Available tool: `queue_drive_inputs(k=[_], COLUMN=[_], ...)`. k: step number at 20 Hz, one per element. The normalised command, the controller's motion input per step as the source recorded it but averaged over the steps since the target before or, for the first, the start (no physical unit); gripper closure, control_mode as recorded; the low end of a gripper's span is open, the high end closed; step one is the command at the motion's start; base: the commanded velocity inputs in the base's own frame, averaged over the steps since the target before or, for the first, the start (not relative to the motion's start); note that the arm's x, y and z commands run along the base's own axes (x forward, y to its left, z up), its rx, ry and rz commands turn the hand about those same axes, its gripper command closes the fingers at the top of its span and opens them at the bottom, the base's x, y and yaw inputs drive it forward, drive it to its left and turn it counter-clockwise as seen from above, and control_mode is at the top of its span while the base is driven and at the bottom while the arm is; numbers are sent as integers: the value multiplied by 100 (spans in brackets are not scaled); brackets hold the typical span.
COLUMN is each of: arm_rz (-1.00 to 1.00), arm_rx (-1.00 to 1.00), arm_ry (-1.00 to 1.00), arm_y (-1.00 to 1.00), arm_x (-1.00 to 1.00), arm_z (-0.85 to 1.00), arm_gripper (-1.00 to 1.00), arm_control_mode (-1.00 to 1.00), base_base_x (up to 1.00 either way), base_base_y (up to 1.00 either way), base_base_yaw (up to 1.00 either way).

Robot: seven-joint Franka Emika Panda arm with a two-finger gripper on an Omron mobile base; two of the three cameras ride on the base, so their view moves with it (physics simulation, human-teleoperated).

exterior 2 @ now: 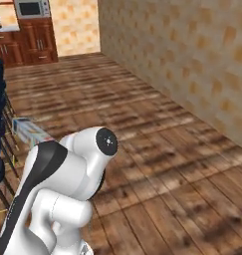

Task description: Retrieve the tupperware and aluminum foil from the cabinet and place them on the dining counter near the plate with lemon wedge and fish to prepare for storing leftovers.

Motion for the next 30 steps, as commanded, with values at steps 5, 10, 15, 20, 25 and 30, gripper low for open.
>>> queue_drive_inputs(k=[5,10,15,20,25,30], arm_rz=[0,0,0,0,0,0], arm_rx=[0,0,0,0,0,0], arm_ry=[0,0,0,0,0,0], arm_y=[0,0,0,0,0,0], arm_x=[0,0,0,0,0,0], arm_z=[0,0,0,0,0,0], arm_gripper=[100,100,100,100,100,100], arm_control_mode=[100,100,100,100,100,100], base_base_x=[100,100,100,100,100,100], base_base_y=[-22,-29,-28,-21,-22,-30], base_base_yaw=[52,50,50,53,54,55])
